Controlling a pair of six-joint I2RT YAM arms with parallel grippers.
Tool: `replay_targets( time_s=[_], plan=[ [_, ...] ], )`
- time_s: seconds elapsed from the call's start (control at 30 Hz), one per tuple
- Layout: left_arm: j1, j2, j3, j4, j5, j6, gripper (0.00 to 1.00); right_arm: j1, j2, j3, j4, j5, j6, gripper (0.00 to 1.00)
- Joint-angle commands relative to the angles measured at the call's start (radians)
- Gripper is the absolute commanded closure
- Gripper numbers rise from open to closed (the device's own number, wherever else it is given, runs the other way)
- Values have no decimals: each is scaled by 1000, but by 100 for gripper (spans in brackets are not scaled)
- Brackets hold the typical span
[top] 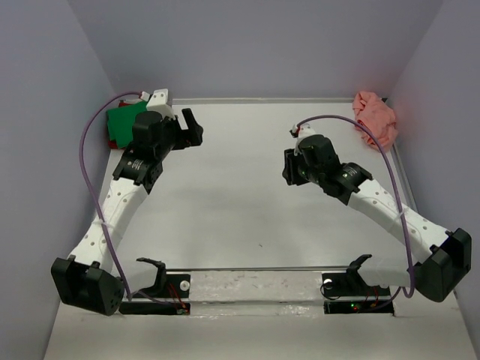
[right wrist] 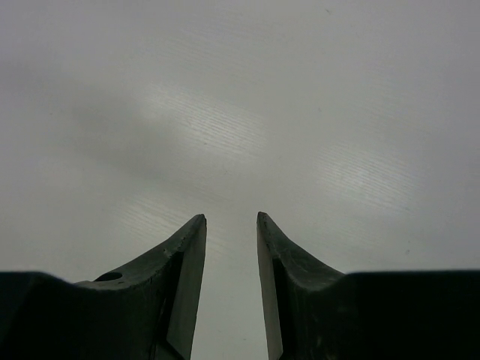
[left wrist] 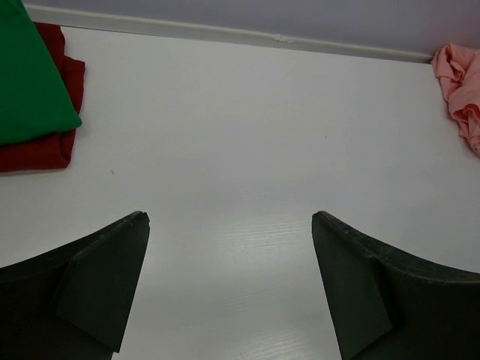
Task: Fold and stack the t-shirts
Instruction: Reset both grippers
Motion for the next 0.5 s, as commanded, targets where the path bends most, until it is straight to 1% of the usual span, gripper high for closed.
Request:
replay_targets(
  time_s=[0.0,0.03,0.13,0.47],
  plan=[
    [-28,-69,-39,60,-29,-13,1,10,-59,-38,27,41,19,61],
    [-38,-83,-56,60,-84,-9,1,10,-72,-44,28,45,22,61],
    [-43,-89,-74,57,-129,11,1,10,-79,-46,18,49,27,60],
    [-51,-5,-67,36,-141,-4,1,10,-44,-36,6,44,28,60]
  ],
)
